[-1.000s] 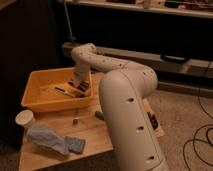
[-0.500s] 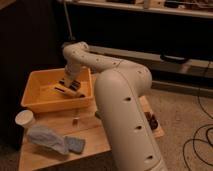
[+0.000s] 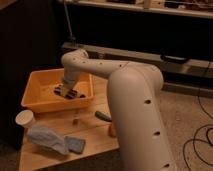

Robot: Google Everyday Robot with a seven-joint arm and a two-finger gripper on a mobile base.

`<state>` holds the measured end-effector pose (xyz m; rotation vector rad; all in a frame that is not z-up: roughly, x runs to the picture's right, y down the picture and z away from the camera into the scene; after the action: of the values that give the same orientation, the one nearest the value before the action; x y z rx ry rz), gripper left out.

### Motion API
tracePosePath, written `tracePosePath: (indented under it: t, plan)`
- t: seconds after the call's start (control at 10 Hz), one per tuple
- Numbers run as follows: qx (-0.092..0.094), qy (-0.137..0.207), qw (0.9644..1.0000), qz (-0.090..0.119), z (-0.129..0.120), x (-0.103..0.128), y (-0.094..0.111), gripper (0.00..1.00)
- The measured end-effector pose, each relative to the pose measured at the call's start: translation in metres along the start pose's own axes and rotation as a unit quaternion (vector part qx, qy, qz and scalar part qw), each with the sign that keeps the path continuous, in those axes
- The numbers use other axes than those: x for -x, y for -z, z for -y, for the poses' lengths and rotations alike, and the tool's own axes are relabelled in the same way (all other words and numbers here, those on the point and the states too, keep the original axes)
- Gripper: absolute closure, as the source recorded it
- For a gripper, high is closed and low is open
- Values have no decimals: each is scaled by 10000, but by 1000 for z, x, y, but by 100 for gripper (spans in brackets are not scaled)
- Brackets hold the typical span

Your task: Wipe tray with eraser

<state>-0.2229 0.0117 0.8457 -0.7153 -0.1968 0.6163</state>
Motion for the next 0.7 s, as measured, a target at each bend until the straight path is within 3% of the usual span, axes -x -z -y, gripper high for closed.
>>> tracePosePath:
  t: [0.2, 0.4, 0.7]
  plan:
    - [68, 43, 9998, -188, 5, -31, -5, 100]
    - [74, 31, 9995, -310, 8, -41, -12, 100]
    - [-49, -276, 9987, -421, 46, -50, -11, 100]
